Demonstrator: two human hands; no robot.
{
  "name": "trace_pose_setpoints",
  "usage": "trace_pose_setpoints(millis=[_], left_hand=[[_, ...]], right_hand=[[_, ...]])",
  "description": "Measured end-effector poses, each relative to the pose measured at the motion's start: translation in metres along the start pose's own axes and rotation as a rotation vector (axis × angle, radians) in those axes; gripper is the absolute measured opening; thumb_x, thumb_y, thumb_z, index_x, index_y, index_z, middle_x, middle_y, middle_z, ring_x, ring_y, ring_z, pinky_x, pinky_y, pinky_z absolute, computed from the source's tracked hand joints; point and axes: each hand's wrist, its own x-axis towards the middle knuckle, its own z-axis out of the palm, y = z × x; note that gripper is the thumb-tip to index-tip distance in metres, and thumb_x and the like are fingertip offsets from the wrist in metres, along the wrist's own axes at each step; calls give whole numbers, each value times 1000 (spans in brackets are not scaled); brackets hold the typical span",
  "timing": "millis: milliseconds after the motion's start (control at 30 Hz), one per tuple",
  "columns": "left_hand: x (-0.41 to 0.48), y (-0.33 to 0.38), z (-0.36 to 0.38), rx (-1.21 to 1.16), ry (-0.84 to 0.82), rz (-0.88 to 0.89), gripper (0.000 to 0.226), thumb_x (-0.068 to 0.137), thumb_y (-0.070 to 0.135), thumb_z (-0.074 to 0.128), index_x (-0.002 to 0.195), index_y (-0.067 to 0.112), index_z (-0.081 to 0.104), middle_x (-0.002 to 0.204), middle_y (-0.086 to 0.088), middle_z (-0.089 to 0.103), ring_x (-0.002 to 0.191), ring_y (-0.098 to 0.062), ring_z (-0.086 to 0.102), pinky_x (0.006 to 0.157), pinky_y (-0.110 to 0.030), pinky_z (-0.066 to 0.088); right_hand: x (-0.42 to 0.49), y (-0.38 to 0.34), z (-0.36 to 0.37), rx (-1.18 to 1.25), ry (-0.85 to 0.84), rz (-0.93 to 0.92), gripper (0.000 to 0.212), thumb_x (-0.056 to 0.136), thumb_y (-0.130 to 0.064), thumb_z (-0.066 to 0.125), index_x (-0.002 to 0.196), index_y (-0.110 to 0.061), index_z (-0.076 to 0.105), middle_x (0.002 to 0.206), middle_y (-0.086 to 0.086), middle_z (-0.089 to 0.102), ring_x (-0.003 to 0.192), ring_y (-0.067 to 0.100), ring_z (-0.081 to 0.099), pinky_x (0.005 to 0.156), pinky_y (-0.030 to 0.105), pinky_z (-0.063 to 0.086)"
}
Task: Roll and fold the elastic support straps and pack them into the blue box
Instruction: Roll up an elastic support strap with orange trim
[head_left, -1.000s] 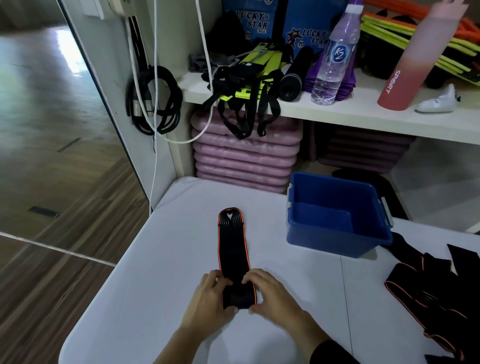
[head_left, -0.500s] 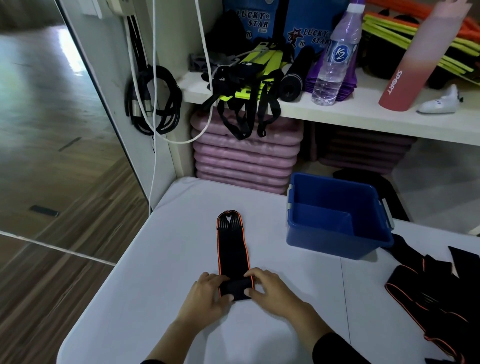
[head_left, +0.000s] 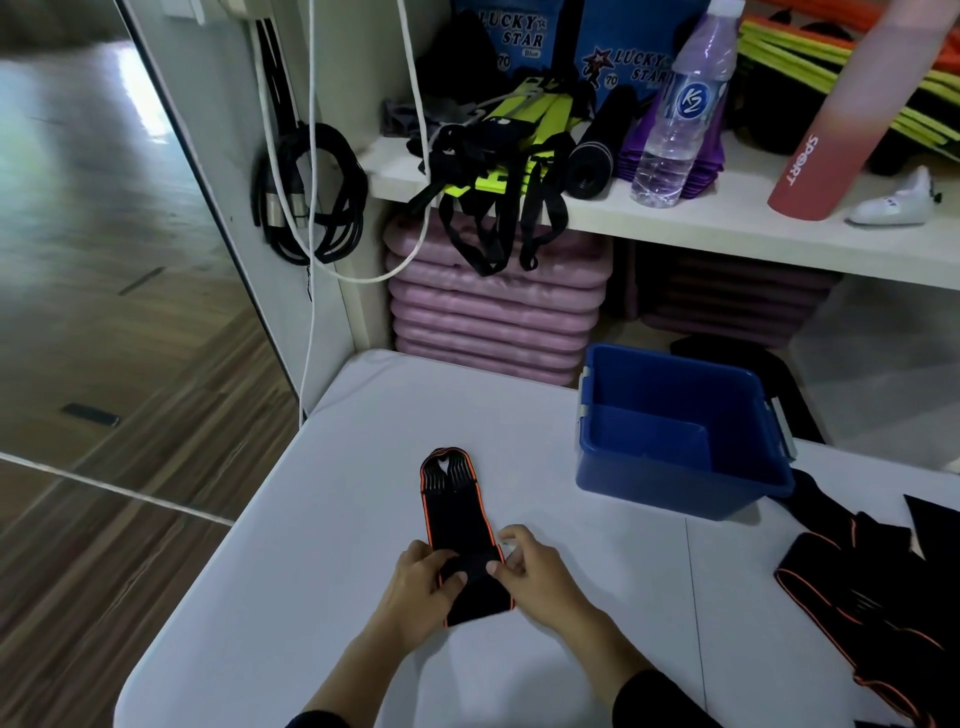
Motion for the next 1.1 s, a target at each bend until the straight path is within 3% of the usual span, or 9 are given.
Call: trace_pose_setpoints(millis=[167,267,433,567,667,833,933,1033,1100], left_hand=[[-6,-4,0,65,161,221,28,83,24,60,111,23,60,103,9,46,99,-13,46,85,-21,39],[-10,-4,-1,118,160,277,41,84,44,45,115,22,62,106,8,55,100,-14,50,83,-22,43],[-15,-14,-2,204,75,298,77,72,63,49,136,20,46,127,7,48,114,-13,44,96,-20,37],[-15,-9,0,112,113,197,65,78,58,38,130,22,52,114,5,49,108,-14,46,92,-17,36],[-11,-3,-2,37,92,110,39,86,34,57,122,21,57,106,3,51,94,-15,55,82,-18,41],[-5,-4,0,-18,76,-1,25,90,25,57,112,14,58,93,-3,55,81,-16,52,67,-12,35],[-3,-3,1,-32,140,-40,20,87,24,61,104,16,59,92,-4,56,78,-18,54,63,-12,36],[-4,-1,2,10,259,83,14,82,30,61,91,19,63,89,6,48,83,-15,51,66,-11,34],[-7,-1,3,30,252,176,28,79,48,53,89,25,66,89,13,50,89,-9,49,70,-10,34]], right_hand=[[-2,0,4,26,108,-170,19,81,-20,68,96,-29,59,98,-9,55,91,4,56,84,18,49],[0,2,2,-30,65,-264,14,84,-22,65,96,-29,67,101,-13,56,99,1,55,91,19,46],[1,6,-9,-195,-108,-268,53,72,-43,67,123,-35,57,122,-25,46,116,-7,44,100,11,35],[3,4,-11,-169,-116,-254,43,78,-30,68,119,-34,58,115,-20,52,111,-1,49,100,19,39],[4,3,-9,-151,-142,-225,36,84,-27,64,119,-34,57,114,-15,55,111,3,49,101,22,40],[6,-3,-6,-83,-136,-118,24,90,-25,58,114,-22,56,96,-9,53,89,6,51,81,16,41],[7,-5,0,-52,-107,-74,19,89,-23,58,107,-20,54,82,-10,49,74,8,50,72,19,42],[9,-7,3,-11,-55,-40,14,87,-18,61,98,-17,53,76,-5,50,70,12,49,67,24,45],[11,-9,2,9,-32,-14,11,86,-17,61,94,-18,54,73,-3,50,67,12,47,59,19,43]])
